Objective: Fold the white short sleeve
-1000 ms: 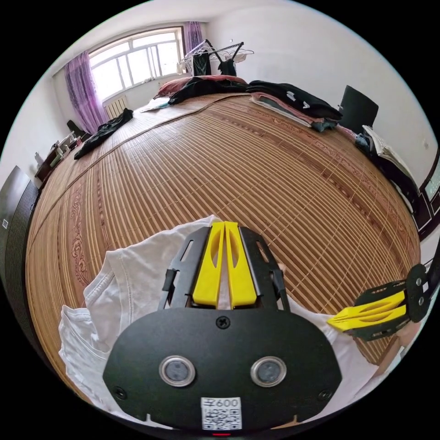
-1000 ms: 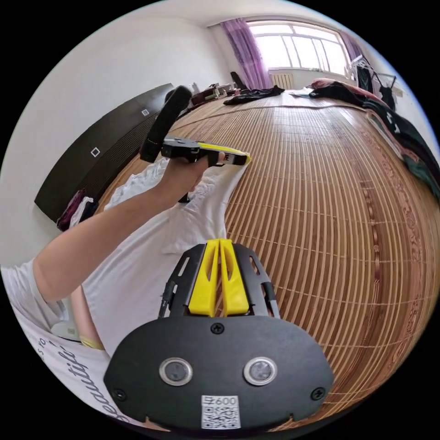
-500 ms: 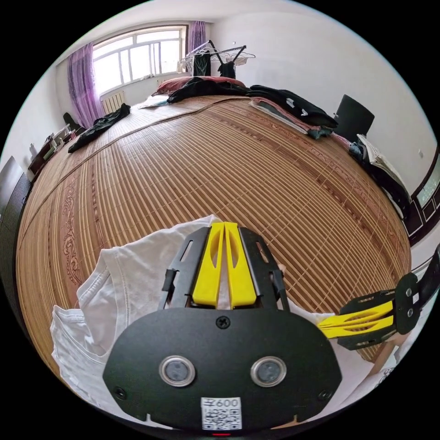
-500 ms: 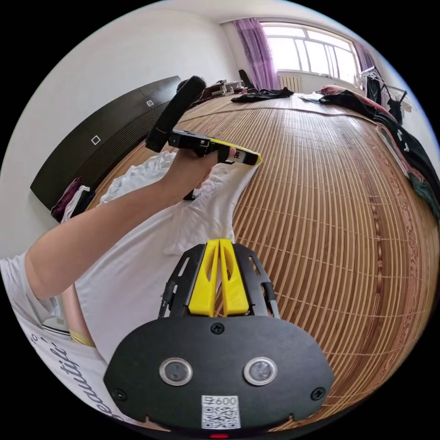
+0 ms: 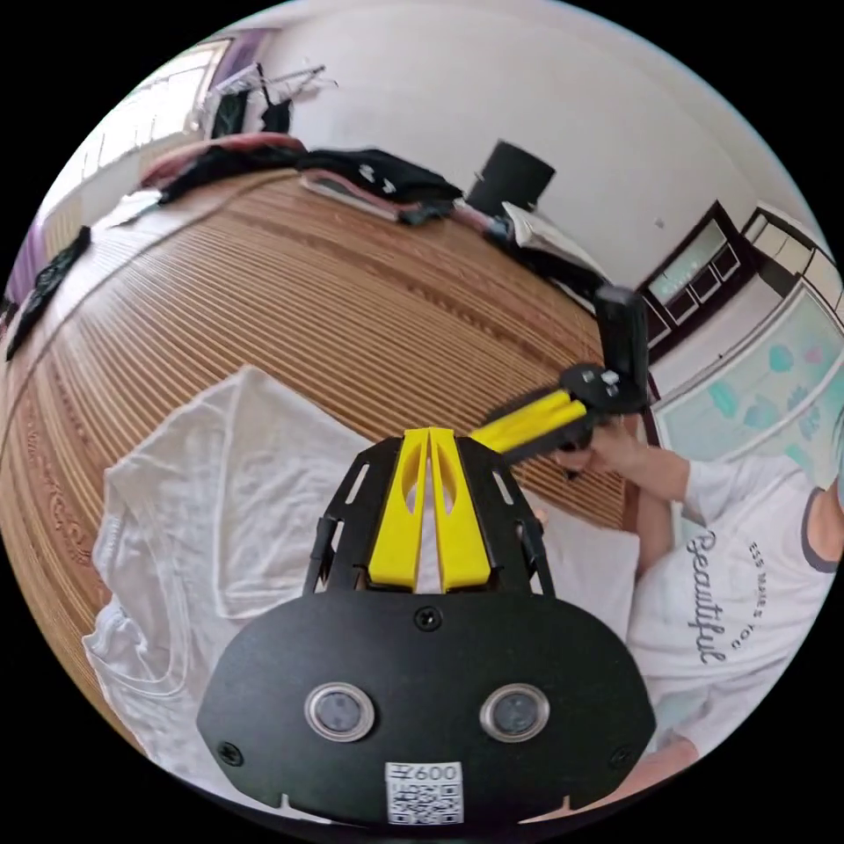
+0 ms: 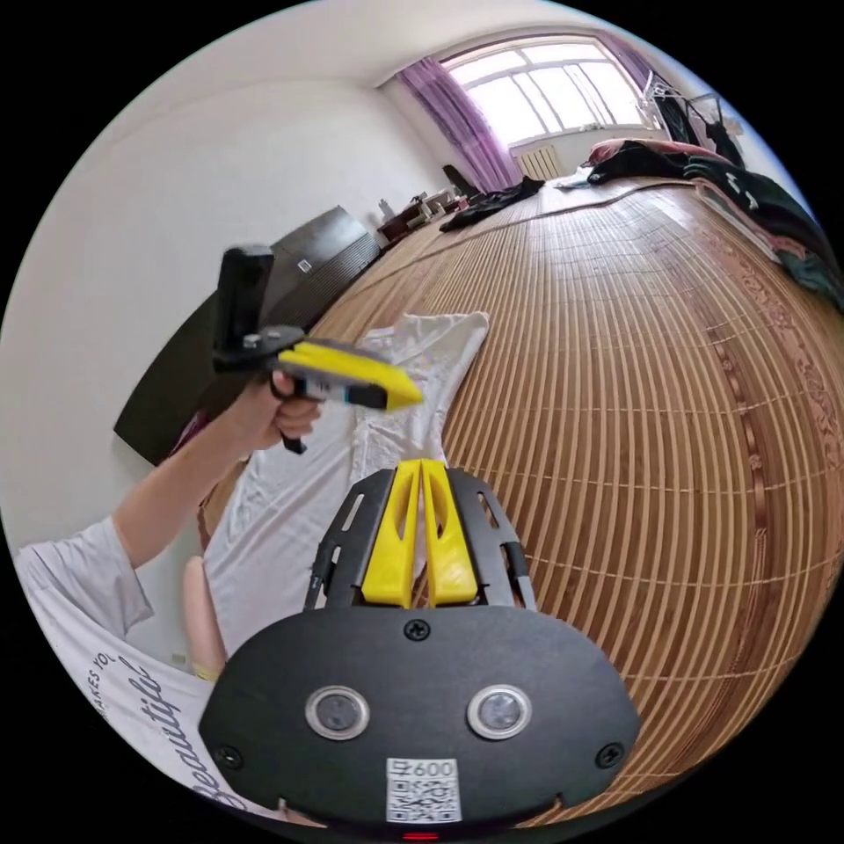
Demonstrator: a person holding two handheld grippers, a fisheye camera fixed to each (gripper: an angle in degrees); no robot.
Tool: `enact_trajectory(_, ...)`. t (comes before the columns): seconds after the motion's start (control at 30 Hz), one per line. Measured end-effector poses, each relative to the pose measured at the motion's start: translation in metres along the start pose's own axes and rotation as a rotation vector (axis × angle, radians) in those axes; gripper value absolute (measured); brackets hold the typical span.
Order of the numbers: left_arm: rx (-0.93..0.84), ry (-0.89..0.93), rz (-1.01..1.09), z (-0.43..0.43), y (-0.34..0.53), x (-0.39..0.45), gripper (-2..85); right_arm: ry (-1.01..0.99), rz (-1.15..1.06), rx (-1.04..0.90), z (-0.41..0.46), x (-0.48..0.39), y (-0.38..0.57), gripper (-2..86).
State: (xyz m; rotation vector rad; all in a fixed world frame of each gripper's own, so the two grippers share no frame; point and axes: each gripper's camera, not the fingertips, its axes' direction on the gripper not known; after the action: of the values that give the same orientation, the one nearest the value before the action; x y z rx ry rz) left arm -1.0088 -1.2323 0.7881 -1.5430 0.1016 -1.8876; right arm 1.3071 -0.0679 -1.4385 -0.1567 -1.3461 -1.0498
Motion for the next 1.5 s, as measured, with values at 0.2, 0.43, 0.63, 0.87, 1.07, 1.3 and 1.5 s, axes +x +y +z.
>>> enact_trajectory(0.2, -0.114, 0.041, -0.044, 0.011, -0.011, -0.009, 0.3, 0.049, -0.033, -0.114, 0.004, -0.007, -0.006, -0.9)
enact_trajectory(0.43, -0.029, 0.024, -0.165, -0.016, -0.033, -0.038, 0.1, 0.075, -0.052, -0.134, 0.004, -0.013, -0.012, -0.9)
enact_trajectory(0.63, 0.007, 0.011, -0.164, -0.031, -0.059, -0.039, 0.1, 0.103, -0.068, -0.146, 0.002, -0.02, -0.016, -0.9)
enact_trajectory(0.87, 0.139, 0.013, -0.218, -0.08, -0.074, -0.049, 0.1, 0.1, -0.067, -0.164, -0.001, -0.022, -0.02, -0.8)
enact_trajectory(1.07, 0.164, -0.041, -0.266, -0.07, -0.107, -0.053, 0.1, 0.101, -0.068, -0.164, -0.003, -0.023, -0.021, -0.8)
enact_trajectory(1.3, 0.017, -0.224, -0.269, -0.056, -0.161, -0.047, 0.4, 0.117, -0.078, -0.163, -0.003, -0.025, -0.023, -0.8)
enact_trajectory(1.5, 0.035, -0.247, -0.303, -0.066, -0.167, -0.043, 0.4, 0.09, -0.035, -0.145, -0.007, -0.017, -0.023, -0.9)
